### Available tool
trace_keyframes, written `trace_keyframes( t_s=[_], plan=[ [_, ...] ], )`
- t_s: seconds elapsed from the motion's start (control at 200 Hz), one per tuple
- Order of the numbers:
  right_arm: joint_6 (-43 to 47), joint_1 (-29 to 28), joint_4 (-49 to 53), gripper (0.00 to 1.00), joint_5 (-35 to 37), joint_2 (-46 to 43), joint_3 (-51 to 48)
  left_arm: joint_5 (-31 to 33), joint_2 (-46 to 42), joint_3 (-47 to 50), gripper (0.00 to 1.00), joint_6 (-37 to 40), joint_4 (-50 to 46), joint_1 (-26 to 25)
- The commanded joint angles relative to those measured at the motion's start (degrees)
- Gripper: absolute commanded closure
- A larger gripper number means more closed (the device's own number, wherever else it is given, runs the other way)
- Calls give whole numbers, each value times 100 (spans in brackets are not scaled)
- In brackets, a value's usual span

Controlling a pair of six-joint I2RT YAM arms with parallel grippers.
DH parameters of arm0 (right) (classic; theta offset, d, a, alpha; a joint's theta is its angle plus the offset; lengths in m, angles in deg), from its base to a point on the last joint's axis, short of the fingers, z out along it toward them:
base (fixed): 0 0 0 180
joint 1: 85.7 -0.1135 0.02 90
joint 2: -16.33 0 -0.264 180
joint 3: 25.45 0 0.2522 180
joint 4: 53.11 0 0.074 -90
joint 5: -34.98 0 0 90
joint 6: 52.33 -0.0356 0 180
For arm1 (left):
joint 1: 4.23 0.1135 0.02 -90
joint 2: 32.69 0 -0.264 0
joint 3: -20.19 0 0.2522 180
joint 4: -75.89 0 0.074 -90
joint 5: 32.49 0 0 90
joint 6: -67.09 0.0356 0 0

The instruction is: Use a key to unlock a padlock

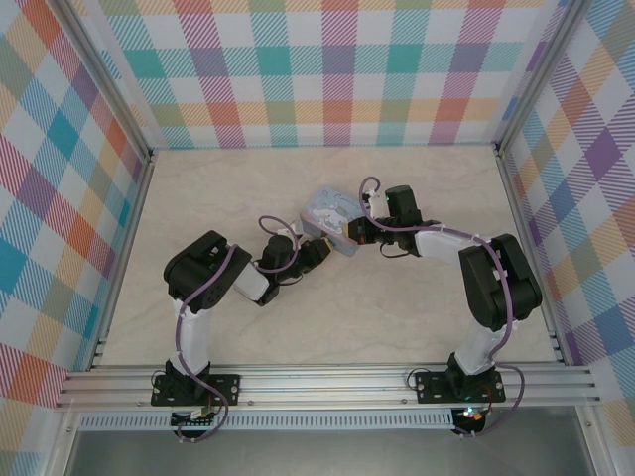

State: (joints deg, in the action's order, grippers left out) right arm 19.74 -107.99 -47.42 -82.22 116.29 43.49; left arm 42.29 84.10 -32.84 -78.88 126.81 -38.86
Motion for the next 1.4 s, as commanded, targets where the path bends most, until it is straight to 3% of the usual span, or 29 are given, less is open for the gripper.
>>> trace_keyframes(
  t_s=[0.0, 0.185, 0.775, 1.395],
  plan=[
    [-17, -29, 228, 100, -48, 42, -192, 22, -32, -55, 77, 39, 238, -79],
    [-22, -26, 223, 99, -38, 28, -209, 85, -23, -100, 68, -42, 267, -79],
    [-26, -35, 234, 99, -48, 54, -209, 292, 71, -301, 64, -180, 312, -89],
    [9, -36, 281, 99, -57, 2, -208, 345, 272, -483, 69, -389, 419, -87]
  ],
)
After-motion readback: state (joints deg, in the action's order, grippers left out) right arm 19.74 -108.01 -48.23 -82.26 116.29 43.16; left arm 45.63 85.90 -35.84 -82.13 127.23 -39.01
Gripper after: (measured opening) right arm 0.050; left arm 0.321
